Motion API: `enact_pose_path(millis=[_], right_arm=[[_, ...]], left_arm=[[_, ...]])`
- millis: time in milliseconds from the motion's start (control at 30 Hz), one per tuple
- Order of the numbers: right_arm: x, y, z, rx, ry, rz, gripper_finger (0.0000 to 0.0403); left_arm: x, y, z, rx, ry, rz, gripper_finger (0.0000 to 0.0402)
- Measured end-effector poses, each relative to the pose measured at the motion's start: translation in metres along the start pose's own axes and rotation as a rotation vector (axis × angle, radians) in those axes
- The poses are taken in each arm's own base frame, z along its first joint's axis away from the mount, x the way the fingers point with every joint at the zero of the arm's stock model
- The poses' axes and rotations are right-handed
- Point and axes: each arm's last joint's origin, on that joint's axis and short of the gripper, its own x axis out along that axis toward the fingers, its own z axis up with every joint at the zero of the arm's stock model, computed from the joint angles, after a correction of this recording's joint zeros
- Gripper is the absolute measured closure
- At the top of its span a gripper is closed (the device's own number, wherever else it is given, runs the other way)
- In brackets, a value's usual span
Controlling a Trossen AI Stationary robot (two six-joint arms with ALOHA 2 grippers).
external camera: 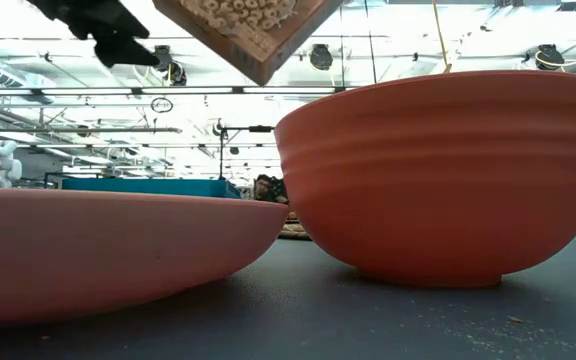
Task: Arrange a breakfast setting
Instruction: Pour the cereal into the pink bowl
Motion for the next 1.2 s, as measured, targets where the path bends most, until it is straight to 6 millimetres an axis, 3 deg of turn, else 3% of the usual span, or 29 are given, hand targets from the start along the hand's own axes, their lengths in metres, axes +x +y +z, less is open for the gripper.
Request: enact_pose_path(millis=[300, 500, 700, 1200], right_arm=[[0.000, 0.000, 0.002, -0.005, -0.019, -0.001, 0.0403], [0.000, 0.000, 0.002, -0.012, -0.020, -0.001, 0.0403], [0.000, 0.000, 0.004, -0.014, -0.040, -0.002, 0.0403], [0.028, 0.000, -0.011, -0.018, -0.098, -0.001, 0.0403]], left_arm=[[0.035, 0.002, -0.036, -0.027, -0.404, -0.034, 0.0073], [0.041, 0.003, -0.053, -0.002, -0.646, -0.042, 0.0073], [0.044, 0.003, -0.053, 0.003, -0.710, -0.038, 0.0073], [0.043, 0.003, -0.048, 0.005, -0.784, -0.040, 0.0073]])
